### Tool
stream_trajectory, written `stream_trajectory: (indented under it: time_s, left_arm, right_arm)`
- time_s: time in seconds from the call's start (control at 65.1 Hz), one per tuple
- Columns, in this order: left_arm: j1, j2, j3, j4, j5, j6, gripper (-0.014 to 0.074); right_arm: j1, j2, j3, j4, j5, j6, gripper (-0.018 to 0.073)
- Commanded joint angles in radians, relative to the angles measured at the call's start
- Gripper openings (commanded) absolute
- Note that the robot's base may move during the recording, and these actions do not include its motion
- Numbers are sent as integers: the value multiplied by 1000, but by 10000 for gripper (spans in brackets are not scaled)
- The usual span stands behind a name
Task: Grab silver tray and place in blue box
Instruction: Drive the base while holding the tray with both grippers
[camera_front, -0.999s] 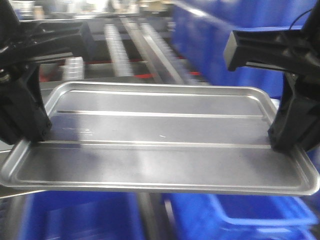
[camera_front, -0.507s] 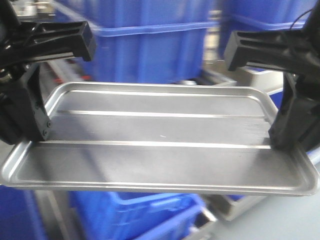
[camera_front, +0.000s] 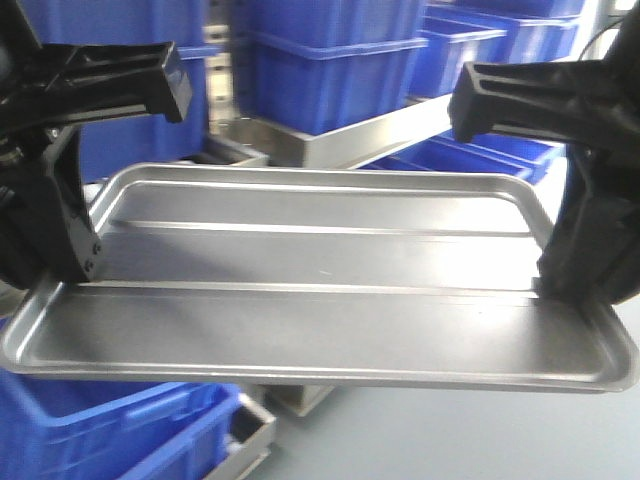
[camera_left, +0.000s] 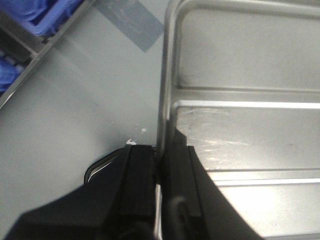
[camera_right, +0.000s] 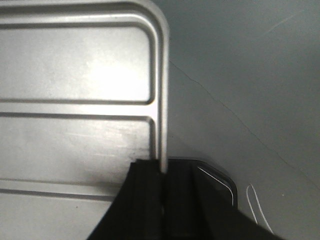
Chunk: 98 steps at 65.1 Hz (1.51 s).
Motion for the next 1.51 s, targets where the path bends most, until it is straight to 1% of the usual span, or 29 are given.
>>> stream_trajectory:
  time_s: [0.0, 1.491]
  left_arm:
    - [-2, -28, -29, 51, 46, -6, -6]
    - [-2, -28, -29, 51, 46, -6, -6]
  right_arm:
    - [-7, -24, -19, -67, 48, -4, 57]
    - [-7, -24, -19, -67, 51, -4, 57]
